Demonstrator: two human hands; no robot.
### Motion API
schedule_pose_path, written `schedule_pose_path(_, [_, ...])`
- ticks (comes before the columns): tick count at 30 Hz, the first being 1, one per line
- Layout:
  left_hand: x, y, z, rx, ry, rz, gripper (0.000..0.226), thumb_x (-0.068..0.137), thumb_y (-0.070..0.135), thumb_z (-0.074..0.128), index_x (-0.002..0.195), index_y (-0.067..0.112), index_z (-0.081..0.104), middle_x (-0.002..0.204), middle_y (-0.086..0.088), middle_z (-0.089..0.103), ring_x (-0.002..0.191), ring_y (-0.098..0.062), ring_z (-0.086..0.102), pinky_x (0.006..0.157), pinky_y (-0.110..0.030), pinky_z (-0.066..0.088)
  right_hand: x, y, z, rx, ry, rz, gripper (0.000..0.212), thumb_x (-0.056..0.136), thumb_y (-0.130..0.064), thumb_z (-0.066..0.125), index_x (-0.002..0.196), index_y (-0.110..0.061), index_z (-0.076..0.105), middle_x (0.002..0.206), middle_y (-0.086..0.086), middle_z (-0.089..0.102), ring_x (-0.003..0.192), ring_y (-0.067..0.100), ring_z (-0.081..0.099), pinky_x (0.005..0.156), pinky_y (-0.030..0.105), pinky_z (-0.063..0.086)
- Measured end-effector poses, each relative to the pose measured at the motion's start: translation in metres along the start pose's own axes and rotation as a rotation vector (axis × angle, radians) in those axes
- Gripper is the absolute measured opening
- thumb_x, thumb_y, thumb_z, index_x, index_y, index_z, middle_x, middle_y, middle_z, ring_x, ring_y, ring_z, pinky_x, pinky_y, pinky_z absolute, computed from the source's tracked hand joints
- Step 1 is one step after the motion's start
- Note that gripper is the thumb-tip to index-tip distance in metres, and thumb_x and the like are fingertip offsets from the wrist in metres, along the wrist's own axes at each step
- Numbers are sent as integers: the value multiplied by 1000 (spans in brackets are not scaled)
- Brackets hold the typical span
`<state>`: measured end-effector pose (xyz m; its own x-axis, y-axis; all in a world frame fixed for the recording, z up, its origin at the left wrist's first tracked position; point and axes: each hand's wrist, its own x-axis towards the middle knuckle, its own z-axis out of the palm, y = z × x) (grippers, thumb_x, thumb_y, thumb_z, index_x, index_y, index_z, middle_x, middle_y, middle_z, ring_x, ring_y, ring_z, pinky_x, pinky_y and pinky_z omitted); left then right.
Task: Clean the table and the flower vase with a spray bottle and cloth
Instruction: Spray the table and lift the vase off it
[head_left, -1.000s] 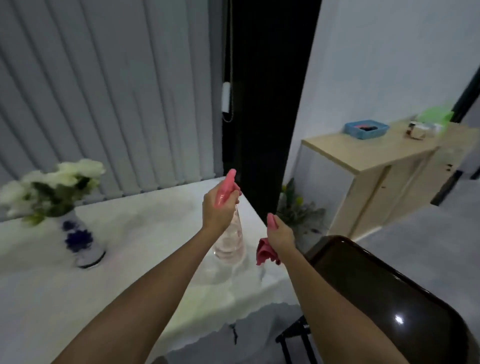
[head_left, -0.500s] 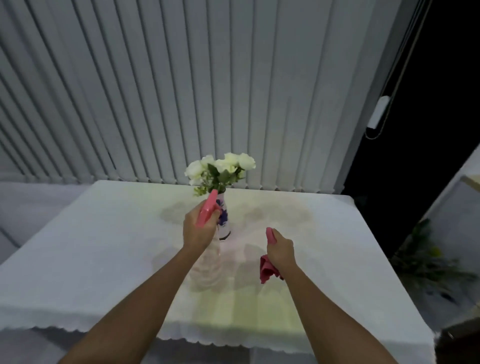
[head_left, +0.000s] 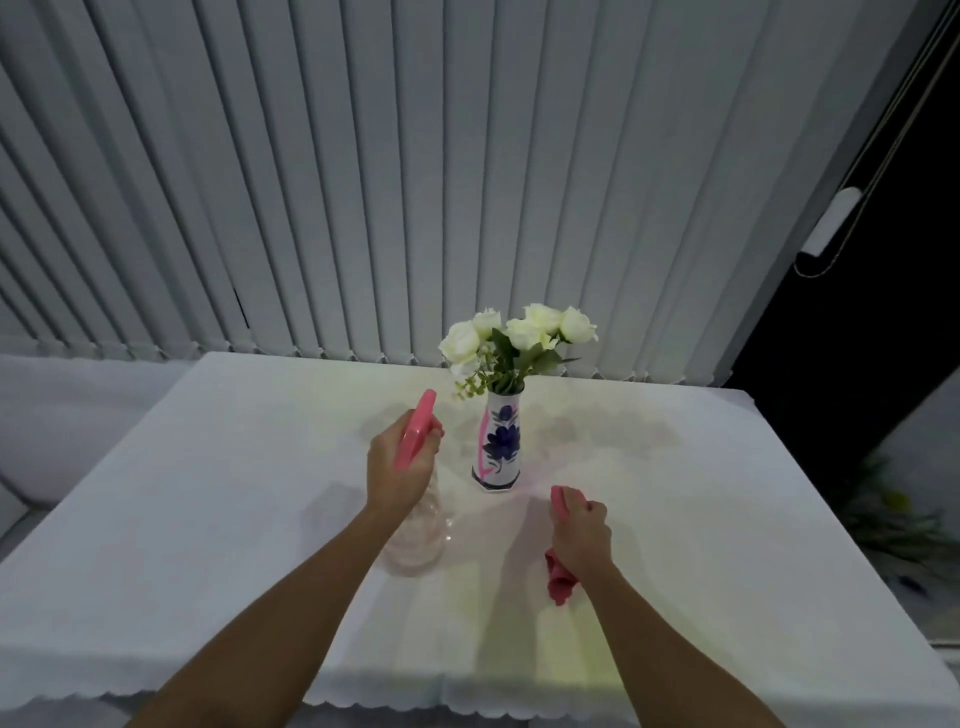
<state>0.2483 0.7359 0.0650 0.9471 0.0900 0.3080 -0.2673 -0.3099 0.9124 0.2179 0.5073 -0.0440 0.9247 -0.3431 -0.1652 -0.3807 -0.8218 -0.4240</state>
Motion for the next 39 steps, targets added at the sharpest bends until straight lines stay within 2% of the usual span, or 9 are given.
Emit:
schedule_pose_path(4, [11, -12, 1, -61, -21, -40, 18, 83, 29, 56, 88, 16, 67, 77, -7, 68, 73, -27, 65, 71, -52, 57, -14, -5, 1, -93, -33, 48, 65, 86, 1, 42, 143, -27, 25, 141, 13, 25, 114, 36, 41, 87, 41, 45])
schedule_pose_path(8, [13, -20, 0, -90, -19, -92, 11, 84, 25, 57, 87, 20, 66, 80, -5, 68, 78, -28, 65, 75, -52, 56, -21, -9, 9, -198, -16, 0, 83, 81, -2, 54, 147, -32, 14, 150, 12, 14, 117, 35, 37, 90, 43, 47])
schedule_pose_path(13, [10, -20, 0, -96, -43, -135, 11, 84, 23, 56, 90, 27, 65, 83, 0, 68, 80, -26, 65, 78, -52, 56, -29, -2, 29, -320, -94, -41, 69, 96, -44, 35, 151, -28, -5, 160, 7, -12, 145, 36, 3, 114, 50, 17])
schedule_pose_path(18, [9, -18, -2, -74, -54, -98, 17, 84, 23, 54, 86, 37, 63, 81, 5, 66, 76, -25, 64, 78, -51, 55, -30, 6, 35, -401, -145, -29, 78, 93, -61, 22, 149, -20, -16, 158, 7, -21, 146, 32, -10, 115, 55, 3])
schedule_pose_path(22, [9, -14, -2, -81, -43, -107, 37, 83, 26, 55, 84, 62, 56, 80, 6, 65, 78, -24, 64, 78, -51, 56, -18, 3, 26, -229, -164, -12, 63, 99, -49, 21, 151, -21, 2, 161, 5, -5, 146, 30, 9, 114, 51, 17])
schedule_pose_path(25, [9, -17, -1, -93, -33, -117, 20, 82, 29, 55, 85, 47, 62, 80, 4, 67, 78, -22, 65, 77, -53, 56, -10, 7, 17, -41, 5, -17, 50, 101, -34, 28, 147, -18, 28, 157, 8, 24, 137, 30, 33, 108, 44, 31])
schedule_pose_path(27, [9, -19, -1, -96, -33, -110, 14, 82, 29, 55, 85, 40, 63, 80, 4, 67, 78, -22, 65, 76, -53, 56, -6, 9, 15, 90, 64, 77, 50, 98, -28, 37, 145, -12, 32, 150, 16, 34, 130, 37, 40, 105, 45, 35])
schedule_pose_path(33, [10, -18, -1, -67, -19, -75, 25, 84, 26, 54, 87, 50, 61, 81, 6, 67, 78, -23, 65, 75, -50, 57, 5, 7, 1, 434, 20, 329, 44, 86, -21, 62, 125, -2, 53, 117, 18, 62, 108, 34, 57, 90, 35, 43])
schedule_pose_path(39, [10, -20, 5, -45, 4, -89, 13, 85, 24, 53, 91, 29, 64, 81, 3, 67, 76, -24, 65, 75, -50, 57, 17, 26, -23, 430, -8, 194, 23, 86, -17, 61, 107, -9, 63, 99, 9, 66, 96, 28, 61, 83, 33, 46])
